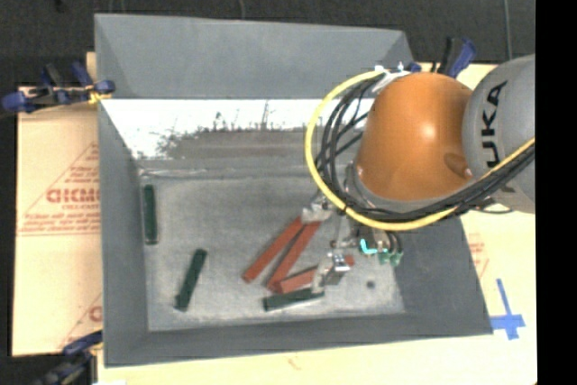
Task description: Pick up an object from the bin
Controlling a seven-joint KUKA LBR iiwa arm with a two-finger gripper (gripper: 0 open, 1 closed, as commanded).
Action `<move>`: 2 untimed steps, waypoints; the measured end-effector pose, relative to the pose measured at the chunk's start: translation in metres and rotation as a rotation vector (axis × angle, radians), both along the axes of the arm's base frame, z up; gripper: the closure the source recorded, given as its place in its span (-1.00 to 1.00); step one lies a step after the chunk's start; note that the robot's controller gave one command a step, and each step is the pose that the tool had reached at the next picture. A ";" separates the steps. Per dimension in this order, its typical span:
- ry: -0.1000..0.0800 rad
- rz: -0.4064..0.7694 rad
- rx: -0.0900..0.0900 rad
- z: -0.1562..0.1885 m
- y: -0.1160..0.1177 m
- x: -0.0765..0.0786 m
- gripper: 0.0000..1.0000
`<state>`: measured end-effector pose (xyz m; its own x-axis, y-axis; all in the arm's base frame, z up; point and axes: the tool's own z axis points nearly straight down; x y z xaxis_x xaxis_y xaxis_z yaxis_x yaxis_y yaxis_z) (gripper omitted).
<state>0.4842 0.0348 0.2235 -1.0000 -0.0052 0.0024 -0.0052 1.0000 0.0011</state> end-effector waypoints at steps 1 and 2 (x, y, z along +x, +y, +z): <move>0.002 0.052 -0.002 0.034 0.001 0.006 -1.00; -0.024 0.103 -0.002 0.024 0.006 0.031 -1.00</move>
Offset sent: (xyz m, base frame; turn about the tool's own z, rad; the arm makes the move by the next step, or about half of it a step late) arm 0.0718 0.0202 -0.1028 -0.1952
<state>0.5154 0.0413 0.2478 -0.9939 -0.1081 -0.0210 -0.1081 0.9941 -0.0022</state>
